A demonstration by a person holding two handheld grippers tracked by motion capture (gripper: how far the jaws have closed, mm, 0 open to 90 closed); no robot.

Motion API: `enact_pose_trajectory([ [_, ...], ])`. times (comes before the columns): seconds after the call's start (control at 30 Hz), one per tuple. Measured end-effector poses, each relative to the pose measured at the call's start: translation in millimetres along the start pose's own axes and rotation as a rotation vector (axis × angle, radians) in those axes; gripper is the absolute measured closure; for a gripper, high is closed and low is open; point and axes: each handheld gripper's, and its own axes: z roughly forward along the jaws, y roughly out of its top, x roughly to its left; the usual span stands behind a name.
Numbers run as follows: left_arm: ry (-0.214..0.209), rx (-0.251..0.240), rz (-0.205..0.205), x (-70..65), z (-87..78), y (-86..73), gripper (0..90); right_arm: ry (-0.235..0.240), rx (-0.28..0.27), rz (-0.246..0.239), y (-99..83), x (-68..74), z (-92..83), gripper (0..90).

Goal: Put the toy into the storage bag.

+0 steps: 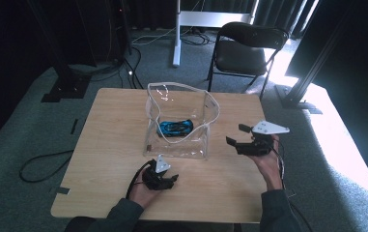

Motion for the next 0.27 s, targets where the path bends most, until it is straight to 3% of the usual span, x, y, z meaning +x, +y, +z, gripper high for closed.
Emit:
enact_pose_trajectory([
  [0.07, 0.0, -0.001, -0.001, -0.1, 0.1, -0.1, 40.6, 0.022, -0.008, 0.055, -18.0, 5.0, -0.5, 21.5],
  [0.13, 0.0, 0.0, -0.002, -0.2, 0.0, -0.1, 40.6, -0.009, 0.015, 0.061, -34.8, 10.9, 0.4, 21.4],
  [0.17, 0.0, 0.002, 0.001, 0.0, -0.1, 0.0, 40.6, 0.003, 0.03, 0.079, -42.6, 12.4, 2.5, 21.3],
  [0.2, -0.001, 0.002, 0.001, 0.1, -0.1, 0.0, 40.6, 0.003, 0.056, 0.081, -49.5, 13.8, 5.7, 20.8],
  [0.27, 0.0, 0.002, 0.001, 0.1, -0.1, 0.0, 40.6, -0.044, 0.123, 0.053, -62.6, 19.5, 12.0, 20.2],
])
